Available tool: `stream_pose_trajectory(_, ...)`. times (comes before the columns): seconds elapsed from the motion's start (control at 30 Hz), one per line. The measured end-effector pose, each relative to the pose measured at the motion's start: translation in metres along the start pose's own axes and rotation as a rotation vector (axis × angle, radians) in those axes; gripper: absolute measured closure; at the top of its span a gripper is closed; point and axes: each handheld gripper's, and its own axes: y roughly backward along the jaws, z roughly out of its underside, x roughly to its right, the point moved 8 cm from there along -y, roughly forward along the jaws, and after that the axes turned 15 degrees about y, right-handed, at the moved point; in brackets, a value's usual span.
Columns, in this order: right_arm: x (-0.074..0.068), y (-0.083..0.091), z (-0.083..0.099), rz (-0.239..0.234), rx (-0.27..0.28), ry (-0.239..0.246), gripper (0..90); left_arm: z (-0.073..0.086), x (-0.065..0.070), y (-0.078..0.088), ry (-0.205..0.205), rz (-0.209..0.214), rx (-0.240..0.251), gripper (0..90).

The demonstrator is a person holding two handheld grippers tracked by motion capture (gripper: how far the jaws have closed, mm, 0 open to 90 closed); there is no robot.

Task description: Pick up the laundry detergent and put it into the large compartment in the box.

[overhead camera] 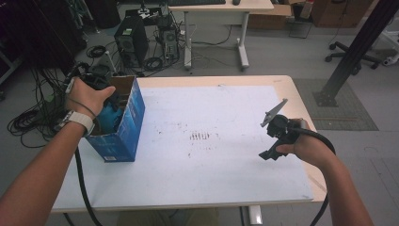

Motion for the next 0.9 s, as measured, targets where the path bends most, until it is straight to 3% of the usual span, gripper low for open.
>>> stream_pose_trajectory(0.9,-0.002,-0.003,0.004,-0.005,-0.002,-0.014,9.1,0.008,-0.002,-0.030,-0.008,0.002,-0.011,37.5)
